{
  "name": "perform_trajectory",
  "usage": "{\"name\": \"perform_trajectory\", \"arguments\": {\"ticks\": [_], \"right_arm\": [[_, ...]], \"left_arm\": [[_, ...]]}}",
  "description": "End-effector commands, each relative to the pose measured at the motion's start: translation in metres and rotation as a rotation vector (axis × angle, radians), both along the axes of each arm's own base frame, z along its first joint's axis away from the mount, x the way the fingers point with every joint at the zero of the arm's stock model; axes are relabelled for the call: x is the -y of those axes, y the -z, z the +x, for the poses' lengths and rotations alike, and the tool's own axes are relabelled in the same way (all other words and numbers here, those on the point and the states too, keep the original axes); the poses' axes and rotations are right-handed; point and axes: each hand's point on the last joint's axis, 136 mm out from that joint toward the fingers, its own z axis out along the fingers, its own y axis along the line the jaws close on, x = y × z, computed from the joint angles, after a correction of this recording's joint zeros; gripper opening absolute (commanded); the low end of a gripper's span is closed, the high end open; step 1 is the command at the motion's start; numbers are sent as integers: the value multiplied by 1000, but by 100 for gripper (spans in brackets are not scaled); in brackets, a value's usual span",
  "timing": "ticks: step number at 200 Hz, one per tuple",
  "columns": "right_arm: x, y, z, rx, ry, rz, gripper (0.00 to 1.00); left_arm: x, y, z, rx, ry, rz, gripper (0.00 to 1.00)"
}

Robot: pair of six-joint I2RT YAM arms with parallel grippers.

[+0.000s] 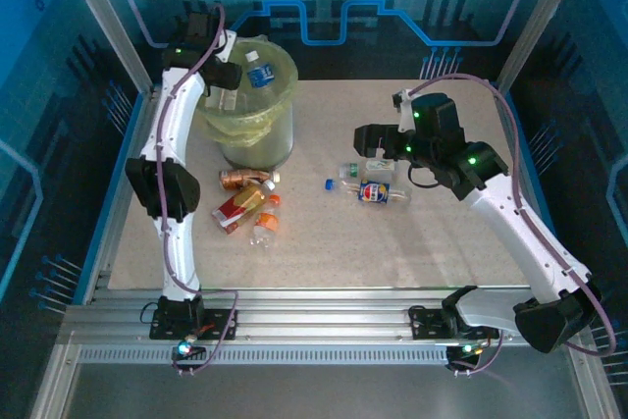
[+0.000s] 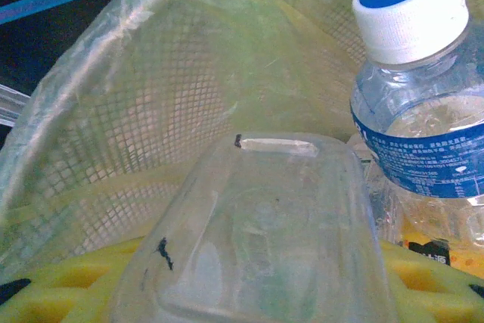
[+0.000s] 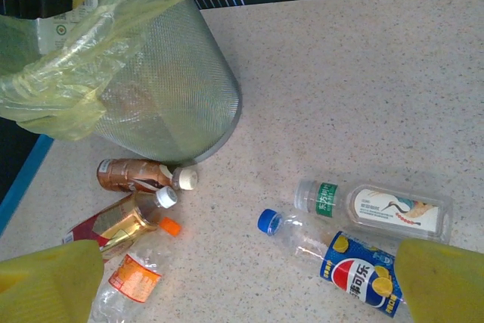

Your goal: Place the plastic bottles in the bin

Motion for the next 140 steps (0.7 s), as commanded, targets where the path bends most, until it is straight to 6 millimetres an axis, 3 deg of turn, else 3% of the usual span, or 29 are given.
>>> {"name": "perform_trajectory", "arguments": {"ticks": [1,13,48,95,140], "right_arm": [[10,0,1,-13,49,-25,100],[14,2,2,-23,66,-34,100],[23,11,5,-60,105,-35,100],[27,16,7,-83,113,-29,100],[45,32,9,-149,189,-39,100]], "left_arm": [[8,5,4,-11,4,1,61],[9,-3,5,10,1,-2,74],[16,-46,1,114,-3,-30,93],[19,-105,-15,253,-27,-71,94],[19,-144,-44,334,-50,-92,95]]}}
